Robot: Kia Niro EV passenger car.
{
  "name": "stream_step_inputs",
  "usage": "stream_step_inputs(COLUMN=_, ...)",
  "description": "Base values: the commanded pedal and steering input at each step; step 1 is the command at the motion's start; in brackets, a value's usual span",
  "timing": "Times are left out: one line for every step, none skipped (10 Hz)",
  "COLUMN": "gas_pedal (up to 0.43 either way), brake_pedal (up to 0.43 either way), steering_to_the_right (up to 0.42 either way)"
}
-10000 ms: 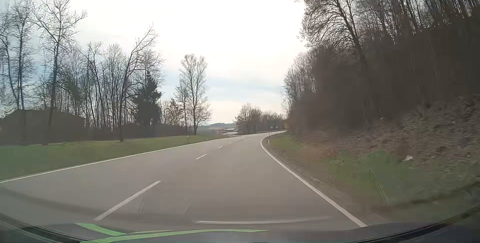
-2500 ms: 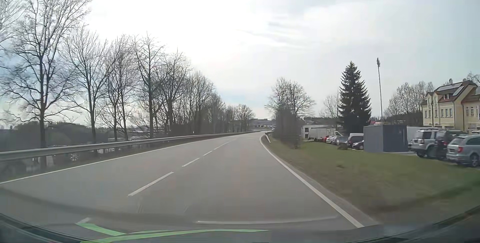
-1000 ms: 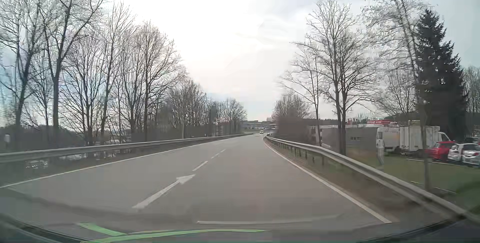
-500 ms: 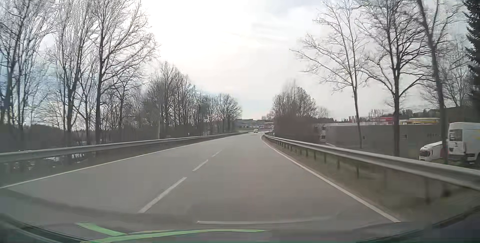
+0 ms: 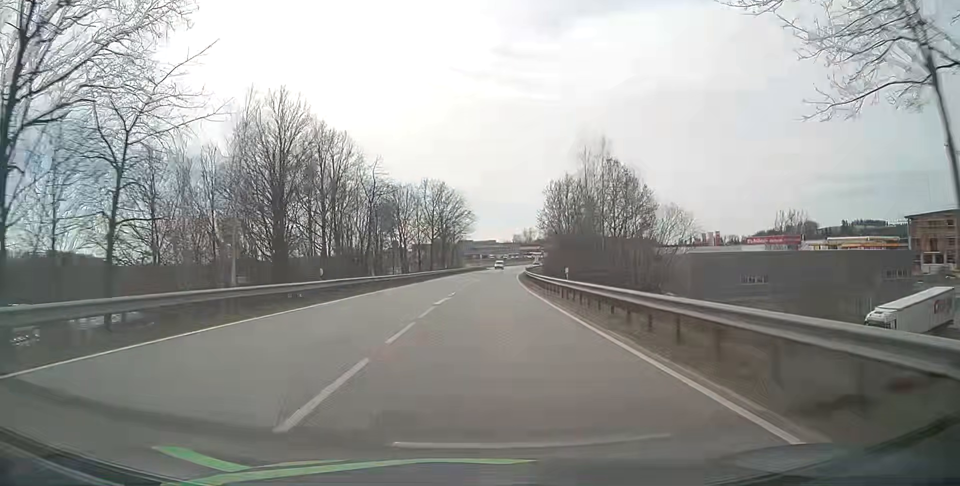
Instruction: Follow the waypoints while adhering to traffic rules and regulations
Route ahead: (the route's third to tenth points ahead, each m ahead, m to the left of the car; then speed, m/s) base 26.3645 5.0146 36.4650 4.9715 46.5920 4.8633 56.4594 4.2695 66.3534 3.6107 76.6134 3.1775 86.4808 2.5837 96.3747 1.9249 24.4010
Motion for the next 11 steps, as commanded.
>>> stream_step_inputs(gas_pedal=0.138, brake_pedal=0.0, steering_to_the_right=0.007)
stream_step_inputs(gas_pedal=0.138, brake_pedal=0.0, steering_to_the_right=0.007)
stream_step_inputs(gas_pedal=0.138, brake_pedal=0.0, steering_to_the_right=0.007)
stream_step_inputs(gas_pedal=0.138, brake_pedal=0.0, steering_to_the_right=0.007)
stream_step_inputs(gas_pedal=0.138, brake_pedal=0.0, steering_to_the_right=0.007)
stream_step_inputs(gas_pedal=0.138, brake_pedal=0.0, steering_to_the_right=0.007)
stream_step_inputs(gas_pedal=0.138, brake_pedal=0.0, steering_to_the_right=0.007)
stream_step_inputs(gas_pedal=0.138, brake_pedal=0.0, steering_to_the_right=0.007)
stream_step_inputs(gas_pedal=0.138, brake_pedal=0.0, steering_to_the_right=0.007)
stream_step_inputs(gas_pedal=0.138, brake_pedal=0.0, steering_to_the_right=0.007)
stream_step_inputs(gas_pedal=0.138, brake_pedal=0.0, steering_to_the_right=0.007)
